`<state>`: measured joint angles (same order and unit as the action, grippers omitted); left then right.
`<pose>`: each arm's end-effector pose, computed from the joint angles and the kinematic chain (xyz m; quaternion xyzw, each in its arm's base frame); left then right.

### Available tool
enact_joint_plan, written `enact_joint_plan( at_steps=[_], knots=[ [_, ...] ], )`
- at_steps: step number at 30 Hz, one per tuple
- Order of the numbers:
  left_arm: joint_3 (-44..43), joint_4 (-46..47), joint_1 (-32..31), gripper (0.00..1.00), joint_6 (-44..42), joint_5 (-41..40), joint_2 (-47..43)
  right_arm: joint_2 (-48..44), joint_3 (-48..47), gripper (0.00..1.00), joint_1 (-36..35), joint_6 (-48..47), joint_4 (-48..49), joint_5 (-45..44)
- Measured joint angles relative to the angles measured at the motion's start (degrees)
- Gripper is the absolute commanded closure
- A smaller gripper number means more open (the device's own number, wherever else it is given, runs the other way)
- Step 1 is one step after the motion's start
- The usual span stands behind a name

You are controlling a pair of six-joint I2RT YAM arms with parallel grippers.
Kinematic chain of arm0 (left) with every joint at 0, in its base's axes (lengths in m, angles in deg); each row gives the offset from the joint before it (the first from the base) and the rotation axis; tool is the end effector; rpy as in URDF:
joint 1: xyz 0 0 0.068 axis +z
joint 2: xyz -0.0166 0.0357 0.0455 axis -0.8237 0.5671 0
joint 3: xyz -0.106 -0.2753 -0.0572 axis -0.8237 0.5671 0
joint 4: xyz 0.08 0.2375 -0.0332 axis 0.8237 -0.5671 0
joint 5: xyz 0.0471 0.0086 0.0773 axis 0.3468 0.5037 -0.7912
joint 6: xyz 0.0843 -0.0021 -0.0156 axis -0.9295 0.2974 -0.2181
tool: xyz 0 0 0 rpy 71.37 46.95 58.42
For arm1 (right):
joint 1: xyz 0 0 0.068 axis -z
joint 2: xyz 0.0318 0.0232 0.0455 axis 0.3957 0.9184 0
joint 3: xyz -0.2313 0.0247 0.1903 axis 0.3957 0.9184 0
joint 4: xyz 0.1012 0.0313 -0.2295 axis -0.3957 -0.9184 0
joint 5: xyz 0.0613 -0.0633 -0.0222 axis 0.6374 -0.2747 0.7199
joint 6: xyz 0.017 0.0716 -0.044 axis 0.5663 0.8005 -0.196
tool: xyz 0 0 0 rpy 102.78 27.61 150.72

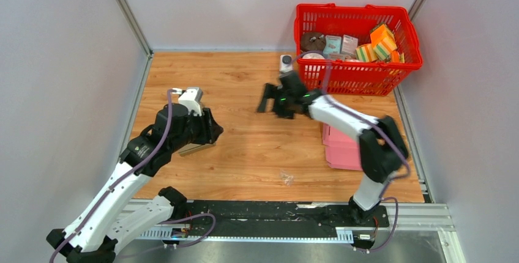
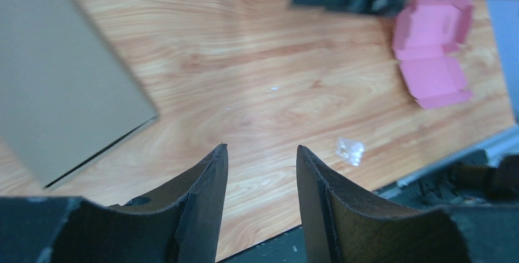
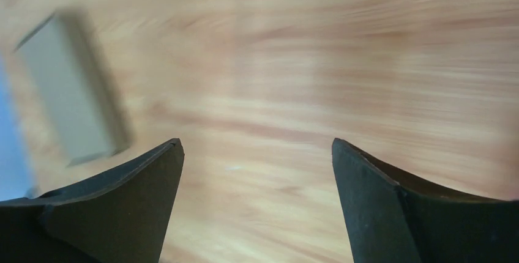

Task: Fold the paper box

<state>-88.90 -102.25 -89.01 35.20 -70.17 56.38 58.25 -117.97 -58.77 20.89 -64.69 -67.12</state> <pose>0.1352 -0.0881 0.3429 0.0263 0.8743 -0.2465 0.4172 0.3223 0.2399 0.2440 0.0166 0.9350 0.2560 0.2449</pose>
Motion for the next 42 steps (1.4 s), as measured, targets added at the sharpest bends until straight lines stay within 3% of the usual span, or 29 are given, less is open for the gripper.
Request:
enact_joint_plan(
  at_steps=[3,6,10,15,18,21,22,23,27,32,37,42],
  knots=[
    [2.0,4.3,-0.8,0.47,0.5,5.0,2.7,-13.9,6.5,0.05,10.9,-7.2,-8.8,-10.9],
    [5.2,8.3,-3.3,0.47,1.8,8.8,5.6,-21.6,11.5,0.05,15.5,-10.8,-15.8,-16.1],
    [6.7,10.7,-7.1,0.48,3.0,12.6,8.6,-21.9,15.1,0.17,16.2,-13.7,-19.0,-17.9],
    [6.7,13.0,-9.1,0.48,3.1,16.0,10.0,-17.3,19.3,0.32,18.1,-17.1,-14.3,-16.7],
    [6.7,13.7,-9.1,0.48,3.1,17.1,10.7,-14.6,21.0,0.48,17.7,-18.9,-10.6,-15.5],
    [6.7,14.1,-9.1,0.49,2.8,17.2,11.8,-11.5,20.9,0.79,15.5,-21.2,-7.6,-16.0],
    [6.7,13.9,-9.1,0.48,2.7,17.0,11.9,-10.1,20.5,0.96,13.9,-21.9,-7.0,-16.9],
    [6.7,13.9,-9.1,0.48,2.6,16.6,11.9,-8.3,19.6,1.00,12.2,-22.6,-7.1,-18.0],
    [6.7,13.4,-8.5,0.44,2.2,13.1,10.6,-1.3,11.8,1.00,5.0,-22.4,-10.9,-24.6],
    [9.5,16.6,-2.6,0.41,3.5,11.1,8.5,2.9,-2.2,1.00,-1.7,-13.0,-17.6,-27.8],
    [13.2,22.5,-0.3,0.37,5.1,8.9,12.3,3.8,-13.0,1.00,-3.5,0.8,-18.9,-21.6],
    [13.2,30.8,-0.3,0.30,4.9,9.1,19.9,4.5,-13.2,1.00,-4.2,12.5,-17.3,-14.8]
  ],
)
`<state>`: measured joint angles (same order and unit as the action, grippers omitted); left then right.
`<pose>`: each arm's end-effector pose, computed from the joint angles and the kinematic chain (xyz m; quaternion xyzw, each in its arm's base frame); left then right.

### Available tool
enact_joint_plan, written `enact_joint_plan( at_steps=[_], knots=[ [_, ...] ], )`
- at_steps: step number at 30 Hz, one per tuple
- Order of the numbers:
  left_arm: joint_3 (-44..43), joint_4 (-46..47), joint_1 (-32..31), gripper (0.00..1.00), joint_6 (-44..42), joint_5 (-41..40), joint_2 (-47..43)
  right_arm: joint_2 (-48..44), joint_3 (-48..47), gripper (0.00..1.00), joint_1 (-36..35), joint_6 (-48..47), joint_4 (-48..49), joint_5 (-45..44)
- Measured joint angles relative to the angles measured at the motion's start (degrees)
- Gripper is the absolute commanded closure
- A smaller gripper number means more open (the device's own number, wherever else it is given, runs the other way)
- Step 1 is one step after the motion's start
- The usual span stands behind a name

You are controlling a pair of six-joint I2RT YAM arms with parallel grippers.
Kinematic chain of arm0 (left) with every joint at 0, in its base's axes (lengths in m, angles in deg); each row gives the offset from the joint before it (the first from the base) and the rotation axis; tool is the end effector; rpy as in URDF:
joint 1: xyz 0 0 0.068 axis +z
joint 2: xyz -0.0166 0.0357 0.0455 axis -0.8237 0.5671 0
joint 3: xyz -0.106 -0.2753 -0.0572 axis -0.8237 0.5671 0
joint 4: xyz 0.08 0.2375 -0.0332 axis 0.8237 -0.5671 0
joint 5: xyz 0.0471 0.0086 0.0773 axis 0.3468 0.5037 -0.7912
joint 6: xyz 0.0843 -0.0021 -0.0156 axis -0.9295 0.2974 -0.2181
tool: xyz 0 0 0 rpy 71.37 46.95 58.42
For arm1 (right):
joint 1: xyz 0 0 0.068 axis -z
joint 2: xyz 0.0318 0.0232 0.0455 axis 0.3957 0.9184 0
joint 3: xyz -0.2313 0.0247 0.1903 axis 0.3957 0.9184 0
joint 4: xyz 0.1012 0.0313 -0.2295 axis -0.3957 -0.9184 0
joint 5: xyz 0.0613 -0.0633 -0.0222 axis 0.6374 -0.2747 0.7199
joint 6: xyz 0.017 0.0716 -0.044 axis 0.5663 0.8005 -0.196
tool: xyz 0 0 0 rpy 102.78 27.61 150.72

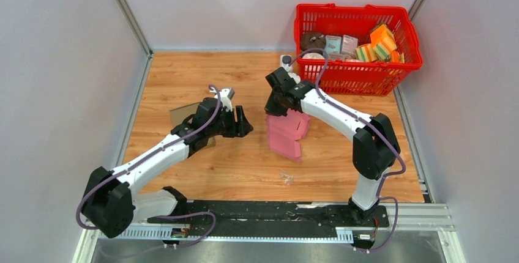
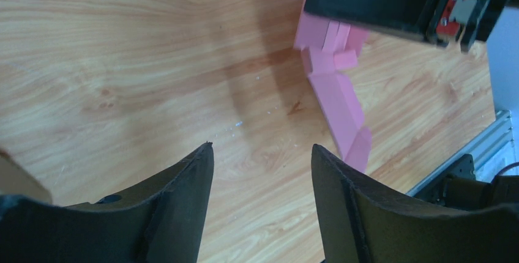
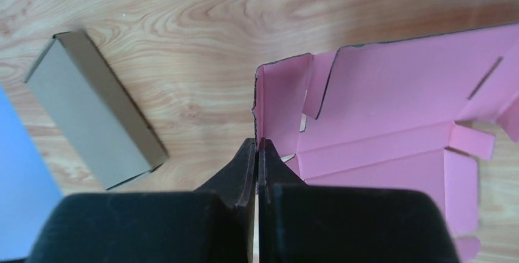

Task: Fold the paper box

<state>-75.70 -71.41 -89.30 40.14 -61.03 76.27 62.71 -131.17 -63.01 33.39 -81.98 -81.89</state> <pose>0.2099 -0.1537 0.2591 0.0282 0.8821 -0.3132 0.3508 0.3227 0.2536 0.2635 0.1262 0.9493 0.1529 0.2438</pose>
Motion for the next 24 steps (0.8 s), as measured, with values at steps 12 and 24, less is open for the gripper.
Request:
enact_joint_plan(
  at_steps=[12,24],
  knots=[
    [-4.9,12.5,0.0,0.38,-1.1,9.6,15.5,-4.2,6.1,1.00,-2.0,12.5,4.2,5.8],
    [-5.2,14.2,0.0,0.95,-1.6,14.1,18.7,-10.2,12.6,0.35,-0.6,12.6,11.6,10.4]
  ],
)
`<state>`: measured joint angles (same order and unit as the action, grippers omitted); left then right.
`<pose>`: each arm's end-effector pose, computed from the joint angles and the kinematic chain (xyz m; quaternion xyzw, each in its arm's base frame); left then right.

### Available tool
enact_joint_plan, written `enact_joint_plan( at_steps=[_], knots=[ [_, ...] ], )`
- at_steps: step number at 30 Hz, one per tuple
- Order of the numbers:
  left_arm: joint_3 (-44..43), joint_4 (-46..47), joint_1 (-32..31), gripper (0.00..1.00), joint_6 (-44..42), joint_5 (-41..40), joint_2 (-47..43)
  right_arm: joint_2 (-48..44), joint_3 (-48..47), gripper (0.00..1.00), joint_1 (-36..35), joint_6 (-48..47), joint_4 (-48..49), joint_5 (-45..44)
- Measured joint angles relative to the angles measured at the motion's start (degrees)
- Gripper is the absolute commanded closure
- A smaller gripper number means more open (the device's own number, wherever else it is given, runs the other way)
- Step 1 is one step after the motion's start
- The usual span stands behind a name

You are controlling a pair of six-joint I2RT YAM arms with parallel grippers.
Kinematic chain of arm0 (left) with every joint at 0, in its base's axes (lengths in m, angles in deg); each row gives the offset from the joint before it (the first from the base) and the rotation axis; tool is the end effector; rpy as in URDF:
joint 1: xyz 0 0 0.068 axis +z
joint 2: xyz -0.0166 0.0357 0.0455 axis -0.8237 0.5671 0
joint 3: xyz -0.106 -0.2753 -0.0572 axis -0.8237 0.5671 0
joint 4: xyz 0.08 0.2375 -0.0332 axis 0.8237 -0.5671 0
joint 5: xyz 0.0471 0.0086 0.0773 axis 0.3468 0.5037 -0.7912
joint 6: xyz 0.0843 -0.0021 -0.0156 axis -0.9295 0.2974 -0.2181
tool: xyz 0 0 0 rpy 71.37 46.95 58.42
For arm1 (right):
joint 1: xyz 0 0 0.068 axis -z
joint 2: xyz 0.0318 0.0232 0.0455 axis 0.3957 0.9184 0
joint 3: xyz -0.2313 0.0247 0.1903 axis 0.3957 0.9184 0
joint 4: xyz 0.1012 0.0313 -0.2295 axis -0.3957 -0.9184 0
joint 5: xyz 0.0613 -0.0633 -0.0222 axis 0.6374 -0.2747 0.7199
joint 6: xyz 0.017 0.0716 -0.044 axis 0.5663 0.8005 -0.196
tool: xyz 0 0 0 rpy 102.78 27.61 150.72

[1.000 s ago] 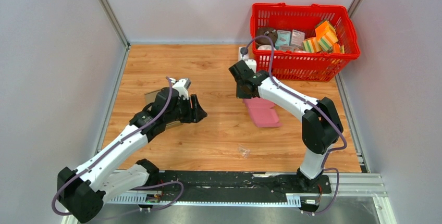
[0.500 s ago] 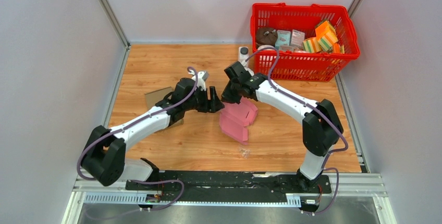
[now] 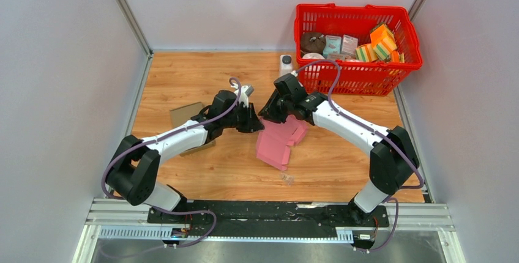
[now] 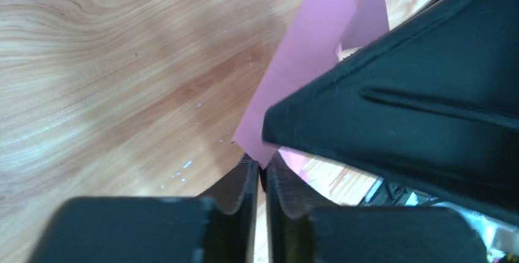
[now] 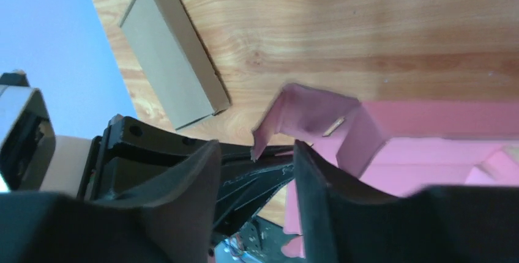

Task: Fold the paper box

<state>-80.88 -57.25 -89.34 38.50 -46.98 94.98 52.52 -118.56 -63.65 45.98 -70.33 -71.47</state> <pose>0.2609 -0.2096 0.2335 0.0987 0.8642 -0.3961 0.2941 0.2862 0.2466 0.2745 0.1932 0.9140 0.2938 0.2023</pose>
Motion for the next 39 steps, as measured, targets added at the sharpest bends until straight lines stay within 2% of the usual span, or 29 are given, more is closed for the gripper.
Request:
enact_joint_plan(
  at_steps=[2,3,6,9,13,20,26,29,31,32,33,35,36,37,39],
  knots=[
    [0.2,-0.4,0.4,0.99,-0.6,1.1,0.1,-0.2,0.3,0.22,1.6,-5.9,0.9,3.9],
    [0.3,-0.7,0.8,0.99,-1.0,1.8,0.0,-0.6,0.3,0.12,3.1,-11.3,1.2,6.8],
    [0.8,-2.6,2.5,1.00,-1.7,3.8,-0.9,-3.6,0.8,0.01,7.1,-25.8,0.9,11.7],
    [0.9,-4.5,5.4,1.00,-1.7,7.1,-1.8,-12.4,5.2,0.02,10.2,-41.3,0.7,12.1],
    [0.9,-5.4,9.2,1.00,-1.7,12.0,-2.5,-19.1,8.5,0.04,12.9,-54.6,3.1,17.8],
    [0.9,-8.4,11.4,1.00,-1.6,17.7,-6.9,-9.7,8.9,0.09,13.9,-67.6,7.4,28.6],
    [0.9,-9.4,11.4,1.00,-1.5,21.5,-11.1,-3.2,8.3,0.14,13.9,-71.9,7.4,36.2],
    [0.8,-10.7,11.4,1.00,-1.7,22.9,-11.7,-3.2,8.9,0.19,13.9,-72.0,9.8,38.1],
    [0.8,-11.2,11.4,1.00,-1.7,24.0,-11.7,-3.2,9.7,0.32,13.9,-71.9,12.5,38.8],
    [0.8,-11.5,11.4,1.00,-1.7,24.6,-11.7,-3.2,10.1,0.39,13.9,-71.8,13.5,39.1],
    [0.8,-11.6,11.5,1.00,-1.7,25.0,-11.7,-3.2,10.2,0.52,13.9,-71.6,13.9,39.6],
    [0.6,-12.7,11.6,1.00,-2.2,25.5,-11.7,-3.2,10.2,0.64,13.9,-71.4,14.6,40.9],
    [0.5,-13.2,11.7,1.00,-2.5,25.6,-11.7,-3.2,10.2,0.79,13.9,-70.9,14.9,41.9],
    [0.3,-13.8,11.8,1.00,-3.0,25.6,-11.7,-3.2,10.2,0.87,13.9,-70.6,15.2,42.9],
    [0.0,-15.4,12.0,0.99,-4.0,25.4,-11.7,-3.2,10.7,0.95,14.1,-69.5,16.3,45.3]
  ],
)
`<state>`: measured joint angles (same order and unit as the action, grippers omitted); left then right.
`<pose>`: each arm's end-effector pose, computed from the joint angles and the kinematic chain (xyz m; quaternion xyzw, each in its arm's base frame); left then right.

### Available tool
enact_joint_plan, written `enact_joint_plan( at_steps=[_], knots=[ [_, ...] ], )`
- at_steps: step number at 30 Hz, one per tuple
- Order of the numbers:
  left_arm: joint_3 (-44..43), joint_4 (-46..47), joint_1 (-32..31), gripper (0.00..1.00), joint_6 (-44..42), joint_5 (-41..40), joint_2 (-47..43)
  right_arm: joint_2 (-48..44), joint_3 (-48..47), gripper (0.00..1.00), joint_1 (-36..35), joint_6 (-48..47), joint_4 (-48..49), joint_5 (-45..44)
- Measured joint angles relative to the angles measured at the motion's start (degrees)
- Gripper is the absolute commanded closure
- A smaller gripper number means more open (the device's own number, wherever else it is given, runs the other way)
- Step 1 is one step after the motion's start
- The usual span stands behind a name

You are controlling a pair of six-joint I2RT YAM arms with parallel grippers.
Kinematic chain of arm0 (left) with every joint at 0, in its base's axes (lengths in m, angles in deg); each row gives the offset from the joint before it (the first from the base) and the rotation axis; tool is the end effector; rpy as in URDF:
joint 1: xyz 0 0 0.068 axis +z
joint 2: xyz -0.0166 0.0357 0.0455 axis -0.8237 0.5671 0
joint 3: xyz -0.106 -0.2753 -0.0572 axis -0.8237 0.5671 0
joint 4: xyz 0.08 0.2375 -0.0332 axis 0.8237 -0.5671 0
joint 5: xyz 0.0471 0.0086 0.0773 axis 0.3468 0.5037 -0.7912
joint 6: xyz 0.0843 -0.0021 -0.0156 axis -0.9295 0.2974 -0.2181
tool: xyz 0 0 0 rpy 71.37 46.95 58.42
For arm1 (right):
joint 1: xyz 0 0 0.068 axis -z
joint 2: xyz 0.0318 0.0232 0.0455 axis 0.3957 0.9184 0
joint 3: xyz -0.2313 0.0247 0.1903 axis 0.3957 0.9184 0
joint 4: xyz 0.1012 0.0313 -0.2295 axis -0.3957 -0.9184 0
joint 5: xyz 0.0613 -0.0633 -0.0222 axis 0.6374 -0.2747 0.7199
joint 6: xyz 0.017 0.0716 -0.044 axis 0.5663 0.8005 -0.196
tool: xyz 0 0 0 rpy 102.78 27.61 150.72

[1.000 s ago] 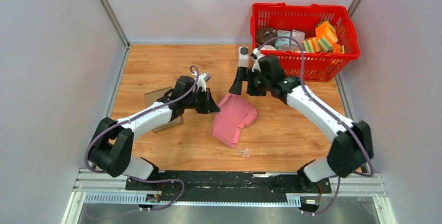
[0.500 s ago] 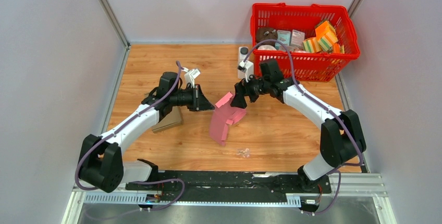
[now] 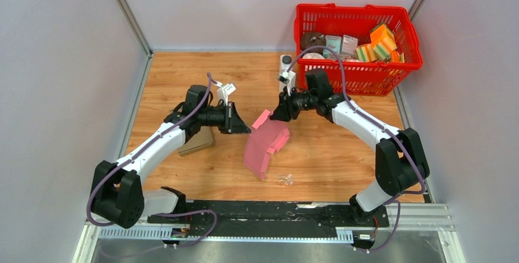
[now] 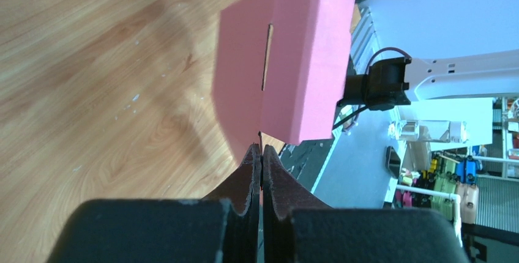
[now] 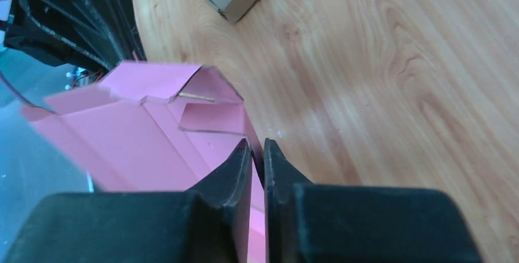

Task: Fold the paper box

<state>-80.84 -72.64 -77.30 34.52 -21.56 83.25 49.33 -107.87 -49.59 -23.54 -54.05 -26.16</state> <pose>0.2282 -0.1516 0.2725 0.1284 0.8296 -0.5003 0.2121 0.2927 0.2066 0.2754 -0.3853 0.7527 0.4310 0.3151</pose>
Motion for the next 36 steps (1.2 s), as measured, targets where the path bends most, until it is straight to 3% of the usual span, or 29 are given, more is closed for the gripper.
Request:
enact_joint_plan(
  at_steps=[1,4,5,7,10,14,18,21,22,27,30,36],
  knots=[
    [-0.1,-0.8,0.2,0.97,-0.6,-0.1,-0.1,-0.2,0.7,0.98,0.1,0.4,0.9,0.9],
    [-0.6,-3.4,0.6,0.63,-2.3,-1.2,-0.7,-0.9,3.7,1.00,0.2,2.4,2.5,3.7],
    [-0.9,-4.2,0.7,0.59,-3.1,-1.9,-0.9,-1.1,4.3,1.00,0.2,3.1,2.7,4.3],
    [-1.4,-6.4,0.7,0.55,-4.3,-3.9,-1.7,-1.2,4.3,1.00,0.2,4.4,2.5,5.3],
    [-2.2,-9.2,0.7,0.60,-5.6,-8.1,-5.0,-1.2,2.7,1.00,0.2,5.2,1.3,6.0],
    [-8.1,-13.6,1.5,0.57,-5.8,-15.2,-9.5,-2.7,0.6,1.00,-0.9,4.6,-1.6,2.6],
    [-16.2,-13.5,2.4,0.38,-5.0,-16.7,-11.0,-3.0,-3.1,1.00,-2.3,4.5,-5.2,-2.4],
    [-22.4,-13.5,0.8,0.39,-5.3,-16.0,-9.2,-3.1,-5.4,1.00,-4.0,4.5,-6.9,-5.5],
    [-24.5,-14.2,-0.6,0.46,-5.9,-16.3,-7.8,-3.1,-5.9,1.00,-4.7,4.4,-7.6,-6.1],
    [-30.4,-15.8,-4.5,0.62,-7.6,-16.2,0.6,-4.1,-7.0,1.00,-8.1,2.6,-9.9,-6.6],
    [-31.8,-17.8,-4.3,0.79,-8.3,-14.8,5.2,-4.8,-7.6,1.00,-9.0,1.6,-11.1,-6.6],
    [-32.5,-20.8,-4.3,0.86,-11.0,-12.0,10.0,-5.8,-8.4,1.00,-9.0,1.4,-11.5,-7.0]
  ],
)
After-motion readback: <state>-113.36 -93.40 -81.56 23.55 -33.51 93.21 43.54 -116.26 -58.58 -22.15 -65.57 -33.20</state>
